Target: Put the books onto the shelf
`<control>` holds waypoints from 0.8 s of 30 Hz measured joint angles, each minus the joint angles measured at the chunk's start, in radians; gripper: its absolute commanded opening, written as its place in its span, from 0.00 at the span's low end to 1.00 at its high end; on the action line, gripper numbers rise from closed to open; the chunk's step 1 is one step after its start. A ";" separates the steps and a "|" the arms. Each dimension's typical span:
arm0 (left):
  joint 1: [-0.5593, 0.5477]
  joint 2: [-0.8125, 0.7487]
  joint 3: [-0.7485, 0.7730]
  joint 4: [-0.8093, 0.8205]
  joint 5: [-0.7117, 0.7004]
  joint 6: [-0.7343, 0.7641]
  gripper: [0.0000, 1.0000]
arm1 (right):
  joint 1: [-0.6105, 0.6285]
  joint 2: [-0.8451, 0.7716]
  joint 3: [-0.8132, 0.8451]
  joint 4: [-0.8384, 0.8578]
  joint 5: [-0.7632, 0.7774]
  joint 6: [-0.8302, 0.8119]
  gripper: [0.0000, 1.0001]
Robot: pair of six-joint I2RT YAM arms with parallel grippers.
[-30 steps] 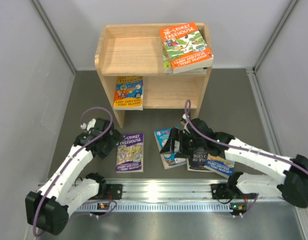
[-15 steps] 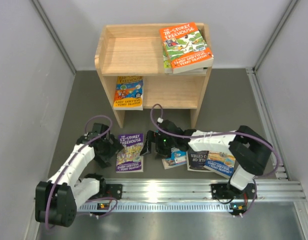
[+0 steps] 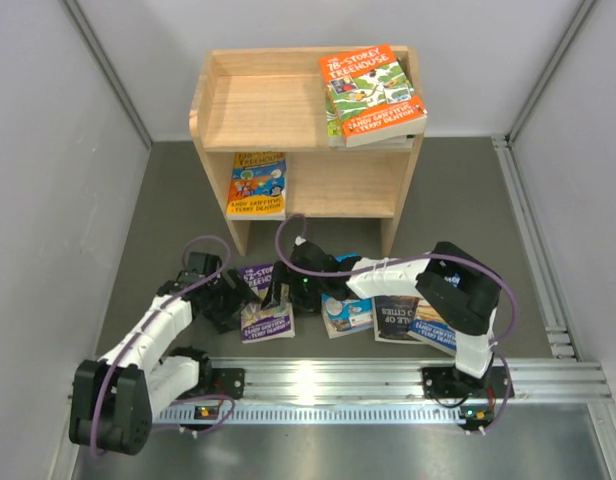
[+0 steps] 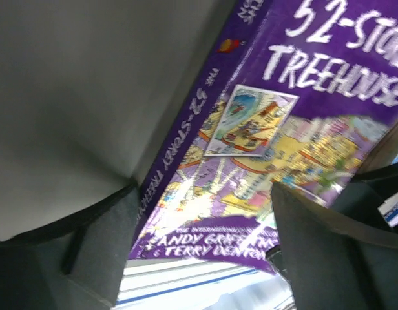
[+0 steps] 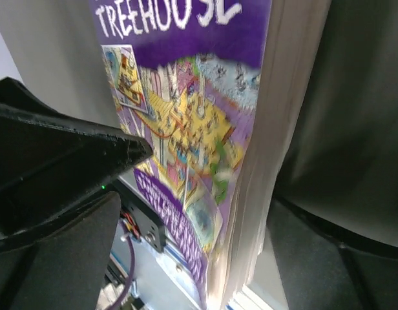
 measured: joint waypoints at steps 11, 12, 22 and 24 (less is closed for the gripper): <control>0.004 -0.042 -0.082 0.152 0.093 -0.045 0.70 | -0.011 0.047 -0.011 0.067 0.012 0.009 0.12; 0.004 -0.050 -0.086 0.153 0.093 -0.047 0.71 | -0.011 0.040 -0.017 0.069 0.013 0.007 0.09; -0.003 -0.283 -0.069 0.021 0.087 -0.062 0.84 | -0.042 -0.219 -0.187 -0.034 0.000 0.008 0.00; -0.003 -0.351 -0.054 0.011 0.103 -0.085 0.84 | -0.046 -0.293 -0.214 -0.043 -0.005 0.030 0.00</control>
